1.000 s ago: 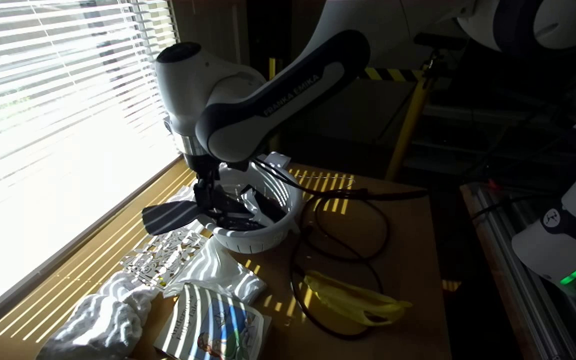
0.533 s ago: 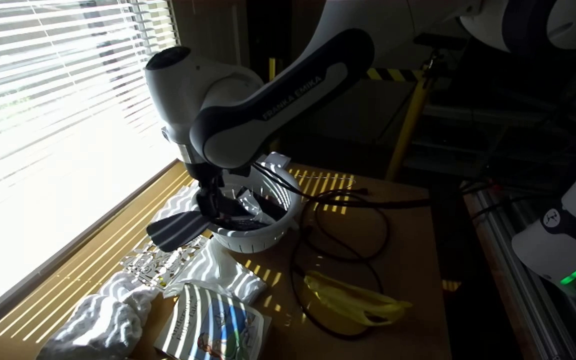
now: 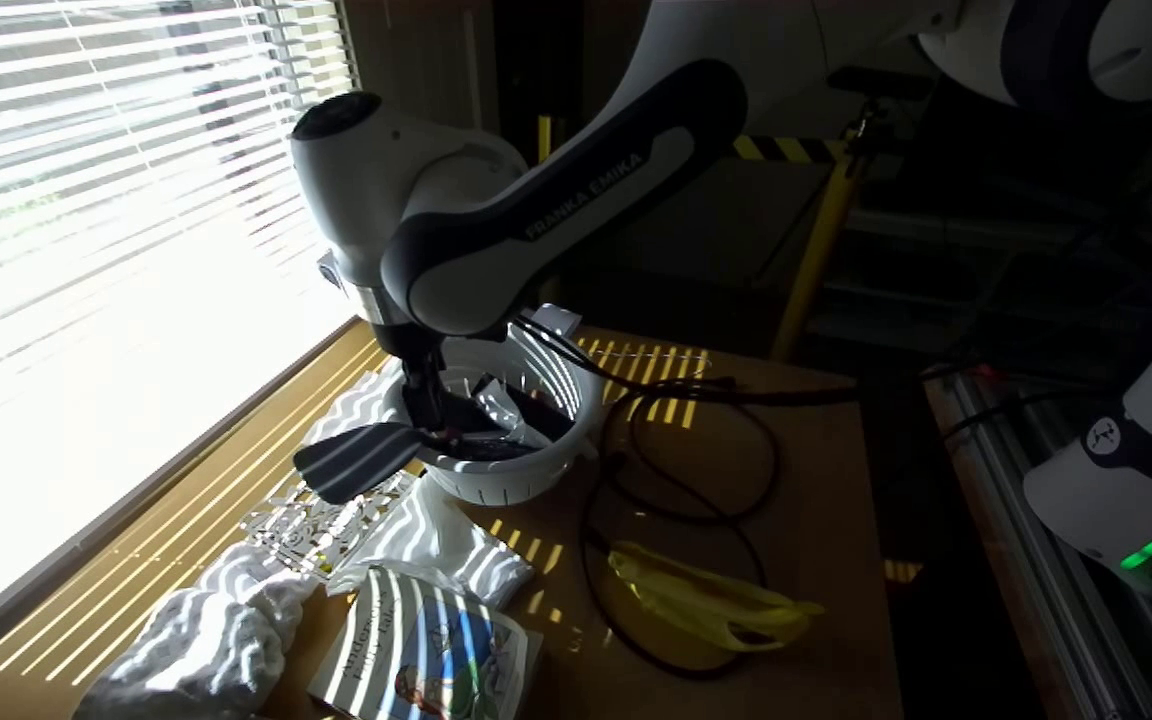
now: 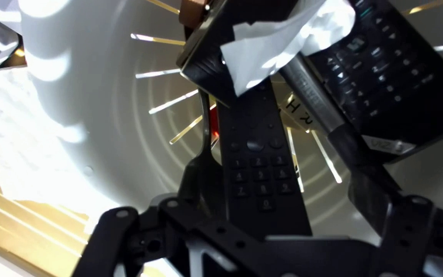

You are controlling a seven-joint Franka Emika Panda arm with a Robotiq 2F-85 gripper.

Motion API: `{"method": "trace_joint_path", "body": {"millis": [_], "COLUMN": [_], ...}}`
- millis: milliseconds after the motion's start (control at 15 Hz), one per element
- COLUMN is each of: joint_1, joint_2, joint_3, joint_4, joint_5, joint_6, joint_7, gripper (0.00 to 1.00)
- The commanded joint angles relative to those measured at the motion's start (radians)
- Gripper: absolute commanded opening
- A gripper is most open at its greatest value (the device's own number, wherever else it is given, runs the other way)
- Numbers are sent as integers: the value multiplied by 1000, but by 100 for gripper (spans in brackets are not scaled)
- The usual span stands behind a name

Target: Remove the black remote control from the white colander.

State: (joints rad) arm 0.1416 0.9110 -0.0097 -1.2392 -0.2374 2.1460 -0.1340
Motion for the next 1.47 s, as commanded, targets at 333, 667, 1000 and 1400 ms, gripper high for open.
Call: {"method": "trace_joint_path", "body": {"millis": [333,667,1000,1400], "joint_1": [-61,-30,-5,43], "joint_2": [41,57,31,-216], "joint_3": [65,27,16,-9], "joint_4": [60,81,65,-226], "joint_5": [52,15,3,-56], "joint_6": [-30,5,-29,182], "joint_7": [-138,-78,-54,51], "gripper": [54,26,26,26]}}
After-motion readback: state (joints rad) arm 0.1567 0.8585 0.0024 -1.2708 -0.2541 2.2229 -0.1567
